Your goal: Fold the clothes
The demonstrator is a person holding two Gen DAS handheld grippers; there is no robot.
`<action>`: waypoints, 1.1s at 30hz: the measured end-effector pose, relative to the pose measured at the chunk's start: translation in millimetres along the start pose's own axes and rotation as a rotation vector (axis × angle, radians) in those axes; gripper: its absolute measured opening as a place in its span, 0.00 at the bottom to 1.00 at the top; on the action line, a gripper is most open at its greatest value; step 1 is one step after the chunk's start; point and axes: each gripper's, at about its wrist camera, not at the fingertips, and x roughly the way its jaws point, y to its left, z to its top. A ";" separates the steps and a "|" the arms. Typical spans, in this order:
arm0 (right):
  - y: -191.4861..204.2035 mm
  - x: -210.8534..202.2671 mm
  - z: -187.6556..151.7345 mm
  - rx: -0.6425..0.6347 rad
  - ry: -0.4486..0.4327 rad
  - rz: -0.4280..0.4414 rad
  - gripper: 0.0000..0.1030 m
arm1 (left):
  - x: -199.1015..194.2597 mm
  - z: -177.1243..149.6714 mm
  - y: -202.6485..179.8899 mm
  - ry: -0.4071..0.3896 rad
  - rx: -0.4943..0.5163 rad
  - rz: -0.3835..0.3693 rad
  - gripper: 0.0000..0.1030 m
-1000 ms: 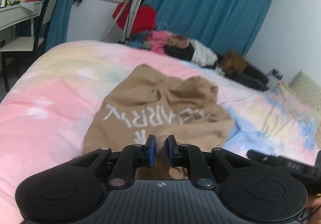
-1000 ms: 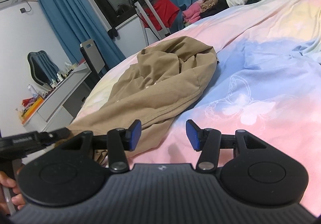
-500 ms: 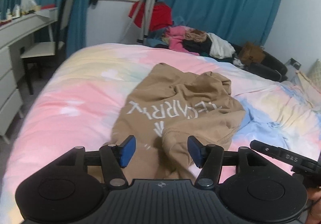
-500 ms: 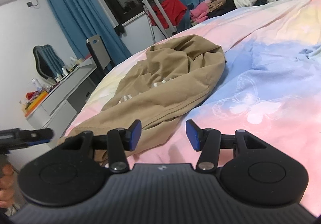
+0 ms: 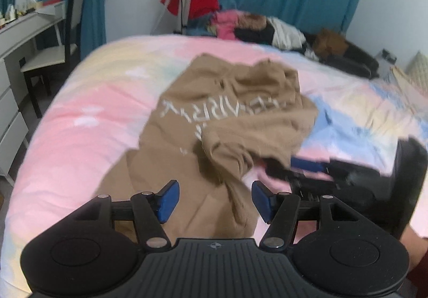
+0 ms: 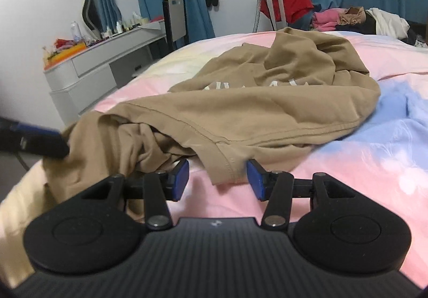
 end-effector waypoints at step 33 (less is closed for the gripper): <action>0.5 -40.4 9.3 -0.075 -0.154 -0.039 0.36 | -50.4 15.7 -17.5 -0.414 -0.036 -0.135 0.10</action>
